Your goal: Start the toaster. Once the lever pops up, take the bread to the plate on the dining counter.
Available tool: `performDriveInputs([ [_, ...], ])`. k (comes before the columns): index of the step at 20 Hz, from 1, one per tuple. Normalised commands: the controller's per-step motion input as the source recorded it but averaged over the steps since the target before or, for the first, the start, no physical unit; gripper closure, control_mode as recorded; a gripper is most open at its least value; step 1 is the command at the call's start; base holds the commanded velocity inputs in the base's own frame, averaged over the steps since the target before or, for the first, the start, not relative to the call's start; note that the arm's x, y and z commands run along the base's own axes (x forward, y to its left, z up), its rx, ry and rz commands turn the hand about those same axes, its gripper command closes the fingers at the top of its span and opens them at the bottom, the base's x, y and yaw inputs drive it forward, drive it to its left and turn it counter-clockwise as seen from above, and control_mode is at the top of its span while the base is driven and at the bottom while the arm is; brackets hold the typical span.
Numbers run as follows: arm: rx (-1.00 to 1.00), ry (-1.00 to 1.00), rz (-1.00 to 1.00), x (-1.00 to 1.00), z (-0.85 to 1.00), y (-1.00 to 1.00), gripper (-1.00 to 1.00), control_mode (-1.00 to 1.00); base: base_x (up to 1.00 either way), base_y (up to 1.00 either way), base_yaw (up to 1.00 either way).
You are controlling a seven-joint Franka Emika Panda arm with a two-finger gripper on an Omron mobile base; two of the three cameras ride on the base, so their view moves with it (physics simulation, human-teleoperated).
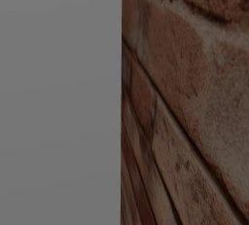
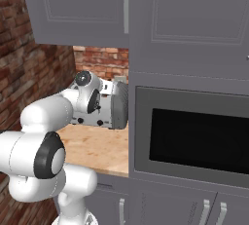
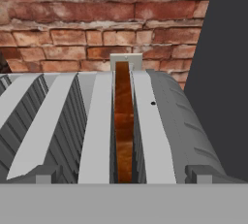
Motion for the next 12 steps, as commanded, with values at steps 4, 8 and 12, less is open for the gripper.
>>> performDriveInputs([
  [4, 0.0, 0.0, 0.0, 0.0, 0.0, 0.0, -1.0, -1.0, 0.0, 0.0, 0.0],
  [8, 0.0, 0.0, 0.0, 0.0, 0.0, 0.0, -1.0, -1.0, 0.0, 0.0, 0.0],
  [12, 0.0, 0.0, 0.0, 0.0, 0.0, 0.0, -1.0, -1.0, 0.0, 0.0, 0.0],
])
